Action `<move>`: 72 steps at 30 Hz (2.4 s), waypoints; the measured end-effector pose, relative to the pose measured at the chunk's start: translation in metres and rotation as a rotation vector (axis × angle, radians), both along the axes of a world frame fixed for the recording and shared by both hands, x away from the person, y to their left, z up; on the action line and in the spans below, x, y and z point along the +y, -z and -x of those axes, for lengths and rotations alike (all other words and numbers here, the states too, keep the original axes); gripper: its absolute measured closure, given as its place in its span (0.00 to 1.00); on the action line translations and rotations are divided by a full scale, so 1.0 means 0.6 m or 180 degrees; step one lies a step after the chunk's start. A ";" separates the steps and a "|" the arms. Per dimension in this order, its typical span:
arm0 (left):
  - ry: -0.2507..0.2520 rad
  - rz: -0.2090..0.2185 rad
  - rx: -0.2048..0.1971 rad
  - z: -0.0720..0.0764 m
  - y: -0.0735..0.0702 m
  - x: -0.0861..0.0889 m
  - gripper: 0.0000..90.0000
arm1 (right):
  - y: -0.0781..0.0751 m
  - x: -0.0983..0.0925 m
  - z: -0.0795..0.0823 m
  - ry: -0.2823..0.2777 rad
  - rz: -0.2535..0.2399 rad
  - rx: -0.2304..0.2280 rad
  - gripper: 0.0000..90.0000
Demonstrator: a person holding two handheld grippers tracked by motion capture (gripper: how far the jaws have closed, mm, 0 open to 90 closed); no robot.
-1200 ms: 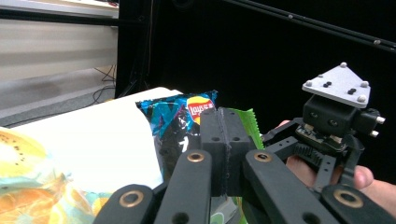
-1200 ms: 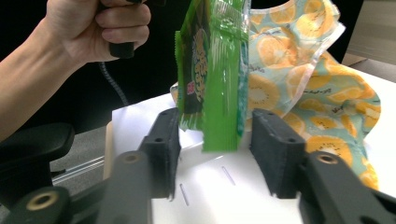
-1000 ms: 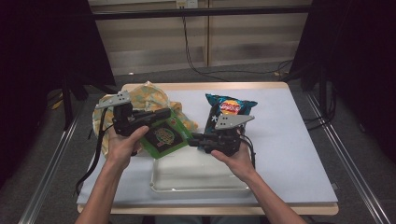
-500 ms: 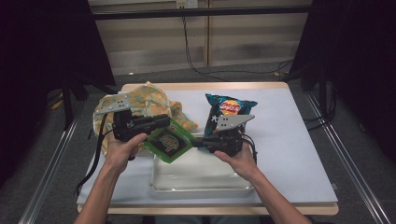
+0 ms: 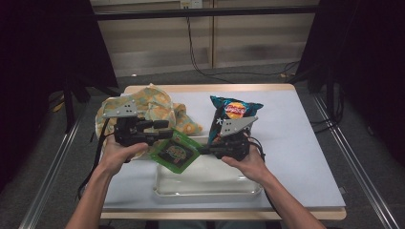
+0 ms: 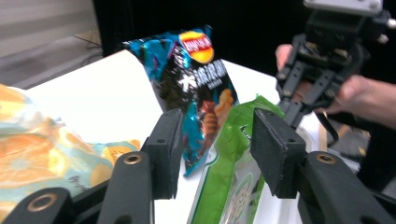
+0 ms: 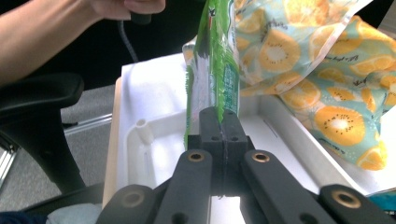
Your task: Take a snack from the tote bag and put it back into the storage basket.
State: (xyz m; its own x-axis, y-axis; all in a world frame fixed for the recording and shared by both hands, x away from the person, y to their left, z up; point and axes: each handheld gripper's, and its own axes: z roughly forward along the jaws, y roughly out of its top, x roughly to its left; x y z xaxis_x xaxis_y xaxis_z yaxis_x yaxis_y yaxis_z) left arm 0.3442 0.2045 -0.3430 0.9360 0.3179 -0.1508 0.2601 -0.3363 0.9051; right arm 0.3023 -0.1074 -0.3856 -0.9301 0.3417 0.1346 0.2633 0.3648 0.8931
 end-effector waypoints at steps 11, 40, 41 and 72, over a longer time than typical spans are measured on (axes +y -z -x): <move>0.0331 -0.0258 -0.0079 0.001 0.009 -0.020 0.72 | 0.004 0.009 0.001 -0.0076 0.0059 0.0010 1.00; 0.0324 0.0187 -0.0004 -0.012 0.034 -0.031 0.96 | 0.008 -0.037 -0.004 0.0132 -0.0320 0.0002 0.76; 0.0267 0.0183 -0.0006 -0.013 0.034 -0.031 0.96 | 0.007 -0.040 -0.003 0.0145 -0.0338 -0.0003 0.70; -0.0523 0.0692 0.0402 -0.102 0.098 -0.023 0.96 | 0.024 -0.177 0.102 0.0737 -0.0296 0.0011 0.51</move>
